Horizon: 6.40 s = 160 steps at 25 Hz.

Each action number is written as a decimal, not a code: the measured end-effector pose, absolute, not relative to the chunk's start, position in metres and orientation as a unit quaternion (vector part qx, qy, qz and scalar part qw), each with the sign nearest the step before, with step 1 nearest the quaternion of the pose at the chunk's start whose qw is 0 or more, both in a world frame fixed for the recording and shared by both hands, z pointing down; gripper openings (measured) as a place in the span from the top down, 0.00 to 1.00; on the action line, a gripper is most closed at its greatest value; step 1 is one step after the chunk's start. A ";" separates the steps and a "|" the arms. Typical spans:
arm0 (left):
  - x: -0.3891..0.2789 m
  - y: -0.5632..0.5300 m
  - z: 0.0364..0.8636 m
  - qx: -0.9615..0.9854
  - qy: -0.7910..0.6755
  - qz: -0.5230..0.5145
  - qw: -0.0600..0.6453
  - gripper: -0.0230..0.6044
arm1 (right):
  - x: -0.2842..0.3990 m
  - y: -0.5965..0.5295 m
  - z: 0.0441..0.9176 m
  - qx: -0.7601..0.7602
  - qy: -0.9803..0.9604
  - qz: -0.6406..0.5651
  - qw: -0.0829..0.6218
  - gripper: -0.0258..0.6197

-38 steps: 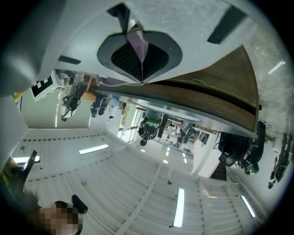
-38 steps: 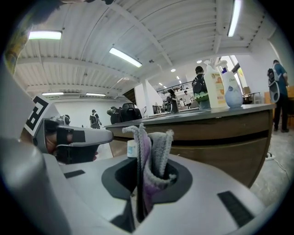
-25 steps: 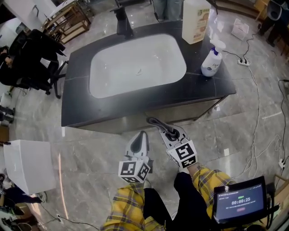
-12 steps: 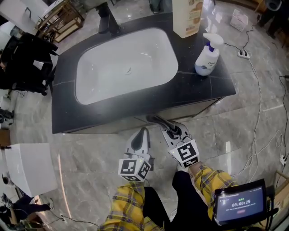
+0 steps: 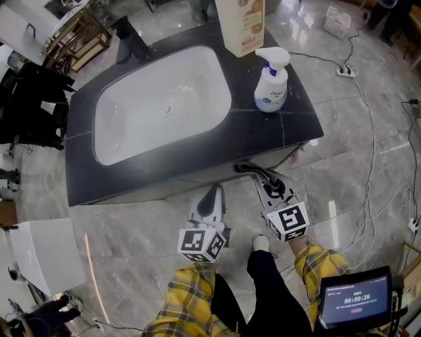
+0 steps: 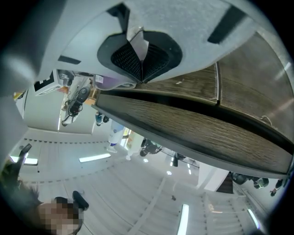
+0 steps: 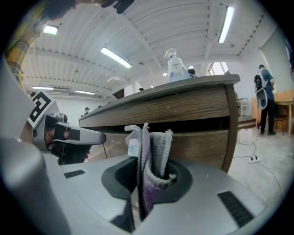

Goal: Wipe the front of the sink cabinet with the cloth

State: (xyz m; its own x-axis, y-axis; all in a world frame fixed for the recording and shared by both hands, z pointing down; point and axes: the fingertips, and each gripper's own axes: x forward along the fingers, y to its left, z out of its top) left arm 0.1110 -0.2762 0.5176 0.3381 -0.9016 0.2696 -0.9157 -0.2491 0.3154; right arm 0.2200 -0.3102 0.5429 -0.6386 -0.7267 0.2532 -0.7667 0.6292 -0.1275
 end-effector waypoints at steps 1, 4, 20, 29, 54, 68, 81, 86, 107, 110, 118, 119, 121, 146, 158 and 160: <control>0.119 -0.278 0.518 0.793 -0.570 0.018 0.212 0.95 | 0.230 -0.313 0.542 0.424 -0.894 0.114 0.086 0.89; 0.139 -0.282 0.521 0.803 -0.557 0.022 0.213 0.95 | 0.259 -0.320 0.543 0.449 -0.882 0.120 0.078 0.89; 0.202 -0.291 0.529 0.823 -0.522 0.024 0.223 0.95 | 0.371 -0.325 0.549 0.553 -0.819 0.144 0.056 0.89; 0.165 -0.275 0.532 0.808 -0.546 0.015 0.220 0.95 | 0.322 -0.277 0.566 0.512 -0.840 0.168 0.061 0.89; -0.025 -0.189 0.540 0.747 -0.628 0.022 0.218 0.95 | 0.066 -0.222 0.583 0.341 -0.921 0.148 0.113 0.89; -0.004 -0.227 0.566 0.747 -0.621 0.033 0.235 0.95 | 0.074 -0.264 0.595 0.337 -0.924 0.132 0.122 0.89; 0.092 -0.261 0.584 0.782 -0.571 0.057 0.242 0.95 | 0.183 -0.295 0.610 0.391 -0.901 0.142 0.127 0.89; 0.130 -0.272 0.589 0.799 -0.547 0.065 0.243 0.95 | 0.228 -0.305 0.617 0.420 -0.887 0.144 0.129 0.89; 0.261 -0.304 0.597 0.846 -0.467 0.076 0.244 0.95 | 0.354 -0.330 0.623 0.511 -0.836 0.172 0.101 0.89; 0.269 -0.303 0.595 0.849 -0.462 0.076 0.246 0.95 | 0.364 -0.327 0.622 0.518 -0.831 0.175 0.100 0.89; 0.241 -0.291 0.600 0.837 -0.482 0.080 0.247 0.95 | 0.328 -0.303 0.618 0.493 -0.846 0.184 0.084 0.89; 0.236 -0.291 0.602 0.835 -0.485 0.080 0.247 0.95 | 0.320 -0.301 0.618 0.485 -0.851 0.184 0.084 0.89; 0.225 -0.289 0.603 0.830 -0.494 0.079 0.246 0.95 | 0.304 -0.296 0.620 0.467 -0.860 0.186 0.083 0.89; 0.018 -0.187 0.626 0.754 -0.599 0.085 0.256 0.95 | 0.112 -0.221 0.658 0.358 -0.903 0.197 0.132 0.89; 0.008 -0.196 0.648 0.751 -0.606 0.078 0.250 0.95 | 0.075 -0.239 0.686 0.320 -0.920 0.164 0.155 0.89; 0.002 -0.205 0.659 0.750 -0.607 0.077 0.252 0.95 | 0.067 -0.249 0.696 0.319 -0.921 0.164 0.155 0.89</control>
State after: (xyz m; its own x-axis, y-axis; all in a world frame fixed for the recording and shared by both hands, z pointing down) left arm 0.0024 -0.2048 0.6585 0.2520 -0.8712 0.4213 -0.9489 -0.1370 0.2842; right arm 0.0671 -0.2487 0.6956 -0.7485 -0.5360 0.3905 -0.6377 0.7433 -0.2022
